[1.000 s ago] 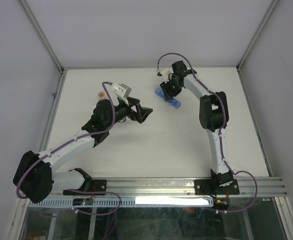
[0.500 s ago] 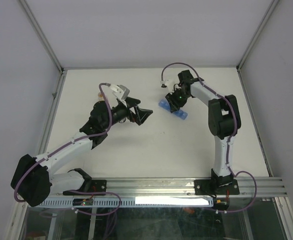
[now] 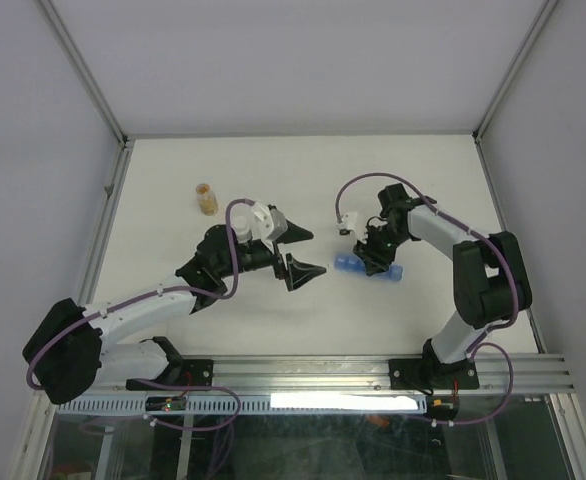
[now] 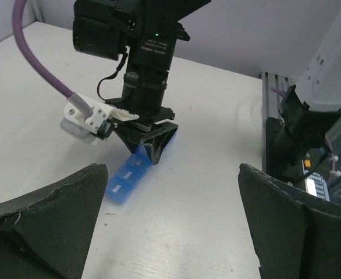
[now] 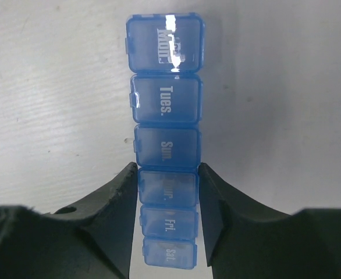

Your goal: Sort the pills into containers

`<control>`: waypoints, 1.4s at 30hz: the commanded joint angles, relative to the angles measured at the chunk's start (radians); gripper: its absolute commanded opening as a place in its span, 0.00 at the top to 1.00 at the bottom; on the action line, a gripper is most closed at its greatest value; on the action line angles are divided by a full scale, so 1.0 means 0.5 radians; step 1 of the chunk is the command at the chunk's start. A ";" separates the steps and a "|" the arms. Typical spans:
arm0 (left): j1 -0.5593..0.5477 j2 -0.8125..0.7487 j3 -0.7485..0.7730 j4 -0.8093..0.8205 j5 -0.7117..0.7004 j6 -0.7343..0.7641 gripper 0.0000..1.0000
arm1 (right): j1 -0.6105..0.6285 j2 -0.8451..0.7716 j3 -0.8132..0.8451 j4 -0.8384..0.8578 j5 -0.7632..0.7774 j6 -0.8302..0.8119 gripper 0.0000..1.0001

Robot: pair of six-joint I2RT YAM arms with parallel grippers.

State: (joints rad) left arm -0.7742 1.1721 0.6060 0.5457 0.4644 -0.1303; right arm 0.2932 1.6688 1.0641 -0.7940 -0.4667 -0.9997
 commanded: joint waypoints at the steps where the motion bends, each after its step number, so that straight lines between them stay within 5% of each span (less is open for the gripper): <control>1: -0.148 0.091 -0.057 0.204 0.033 0.342 0.01 | 0.010 -0.192 -0.157 0.017 -0.097 -0.254 0.66; 6: -0.230 0.205 -0.155 0.332 0.082 0.538 0.01 | 0.074 -0.312 -0.280 0.052 -0.142 -0.311 0.64; 11: -0.271 0.258 -0.271 0.439 0.183 0.701 0.01 | 0.117 -0.417 -0.324 0.059 -0.214 -0.273 0.31; 14: -0.289 0.287 -0.313 0.464 0.189 0.790 0.01 | 0.073 -0.513 -0.270 0.013 -0.267 -0.248 0.21; 21: -0.289 0.572 -0.199 0.443 0.178 1.017 0.01 | -0.073 -0.735 -0.029 -0.264 -0.646 -0.336 0.17; 26: -0.259 0.922 -0.012 0.454 0.178 1.166 0.01 | -0.078 -0.838 -0.174 -0.045 -1.091 -0.116 0.11; 28: -0.235 1.042 0.051 0.514 0.197 1.163 0.01 | -0.079 -0.822 -0.246 -0.195 -1.216 -0.482 0.11; 32: -0.196 1.190 0.131 0.624 0.205 1.180 0.01 | -0.204 -0.876 -0.360 -0.102 -1.105 -0.504 0.10; 42: -0.154 1.461 0.460 0.300 0.200 1.265 0.14 | -0.418 -0.847 -0.415 -0.123 -1.127 -0.548 0.13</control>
State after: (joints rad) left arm -0.8623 1.8862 0.7650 0.7246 0.5308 0.4557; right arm 0.0994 1.2568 0.8528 -0.8658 -0.9791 -1.2430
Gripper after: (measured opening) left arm 0.871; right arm 0.879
